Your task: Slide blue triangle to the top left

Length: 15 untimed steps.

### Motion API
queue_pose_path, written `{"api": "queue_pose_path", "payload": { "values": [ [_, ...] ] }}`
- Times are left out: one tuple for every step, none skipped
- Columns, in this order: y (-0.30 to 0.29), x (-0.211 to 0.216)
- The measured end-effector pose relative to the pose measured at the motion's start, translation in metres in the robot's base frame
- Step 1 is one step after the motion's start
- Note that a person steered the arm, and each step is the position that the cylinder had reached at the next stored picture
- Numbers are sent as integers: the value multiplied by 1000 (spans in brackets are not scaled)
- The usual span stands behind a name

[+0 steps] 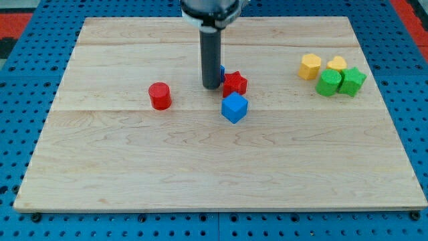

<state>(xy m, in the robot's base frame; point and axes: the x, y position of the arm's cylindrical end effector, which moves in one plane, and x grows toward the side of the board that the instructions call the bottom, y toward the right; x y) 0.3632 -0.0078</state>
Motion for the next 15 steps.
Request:
{"api": "queue_pose_path", "payload": {
  "values": [
    [0,-29],
    [3,-8],
    [47,-10],
    [37,-54],
    [-42,-97],
    [-121,-141],
    [-97,-139],
    [-17,-110],
    [18,-66],
    [-22,-52],
    [-106,-64],
    [-178,-92],
    [-188,-76],
    [-143,-45],
    [-79,-59]
  ]
}}
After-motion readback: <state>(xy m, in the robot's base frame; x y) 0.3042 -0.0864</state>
